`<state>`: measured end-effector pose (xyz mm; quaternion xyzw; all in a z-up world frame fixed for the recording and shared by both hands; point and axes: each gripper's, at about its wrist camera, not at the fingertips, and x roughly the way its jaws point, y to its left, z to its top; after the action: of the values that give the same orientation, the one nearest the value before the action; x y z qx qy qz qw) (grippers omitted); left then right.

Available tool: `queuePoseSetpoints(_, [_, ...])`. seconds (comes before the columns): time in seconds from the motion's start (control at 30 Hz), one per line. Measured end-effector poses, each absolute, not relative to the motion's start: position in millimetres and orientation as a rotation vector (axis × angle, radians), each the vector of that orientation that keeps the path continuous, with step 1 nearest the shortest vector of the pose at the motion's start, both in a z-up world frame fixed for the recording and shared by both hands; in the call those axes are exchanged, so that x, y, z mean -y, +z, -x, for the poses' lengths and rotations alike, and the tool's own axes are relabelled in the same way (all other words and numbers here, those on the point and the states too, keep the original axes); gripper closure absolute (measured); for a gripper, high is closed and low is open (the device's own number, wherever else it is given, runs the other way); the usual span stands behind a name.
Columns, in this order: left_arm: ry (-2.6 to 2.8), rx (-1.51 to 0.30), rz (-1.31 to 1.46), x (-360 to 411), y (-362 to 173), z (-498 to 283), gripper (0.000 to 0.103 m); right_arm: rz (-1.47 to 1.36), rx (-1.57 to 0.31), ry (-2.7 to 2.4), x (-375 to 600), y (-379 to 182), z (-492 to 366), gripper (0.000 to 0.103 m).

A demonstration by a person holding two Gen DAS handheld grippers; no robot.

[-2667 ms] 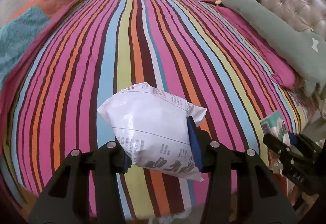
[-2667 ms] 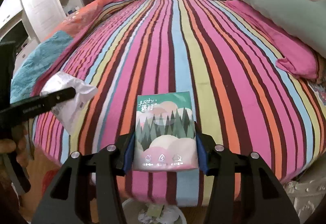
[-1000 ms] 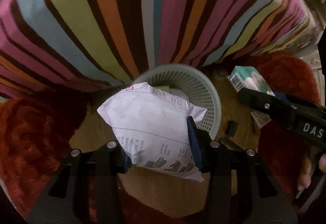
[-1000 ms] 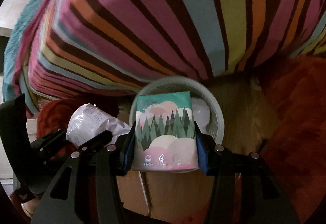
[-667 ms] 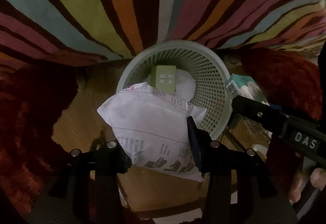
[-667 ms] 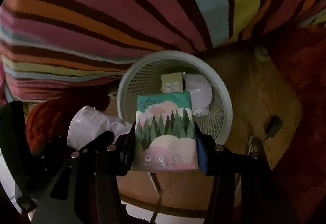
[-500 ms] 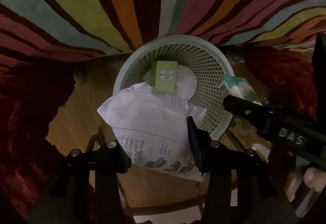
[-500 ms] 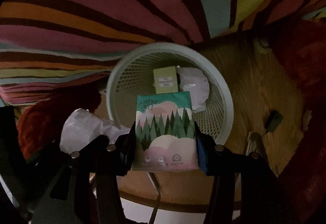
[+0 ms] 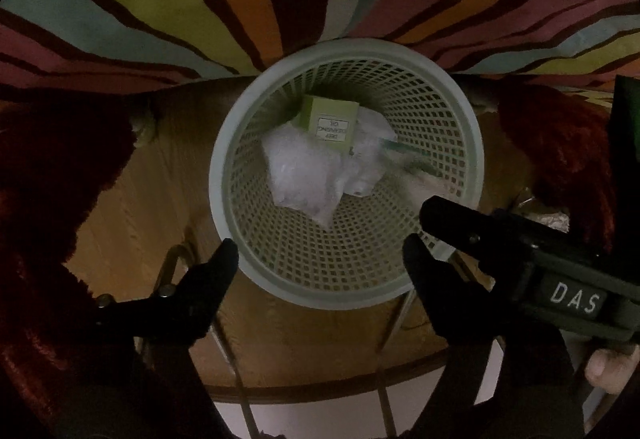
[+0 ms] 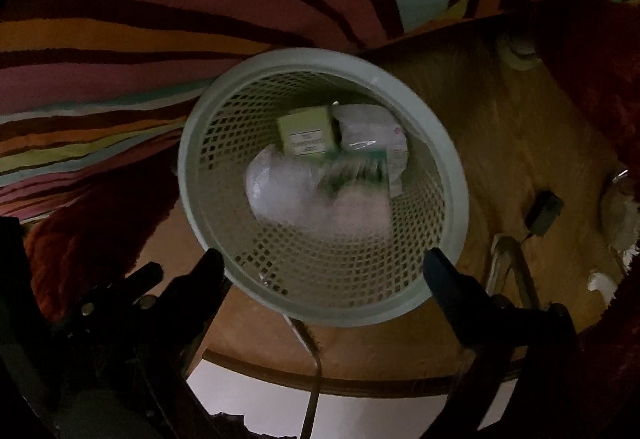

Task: Collect trash

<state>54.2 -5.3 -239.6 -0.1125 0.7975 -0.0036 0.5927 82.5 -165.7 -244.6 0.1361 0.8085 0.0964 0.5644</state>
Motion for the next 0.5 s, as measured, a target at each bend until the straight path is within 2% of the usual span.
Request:
queuePoseSetpoints(0.27, [0.004, -1.814, 0.251, 6, -232, -56, 0.021, -0.302, -1.871, 0.214, 164, -239, -83, 0.008])
queuePoseSetpoints(0.5, [-0.002, -1.714, 0.242, 2, -200, -56, 0.021, -0.271, -1.733, 0.255, 162, -202, -83, 0.008])
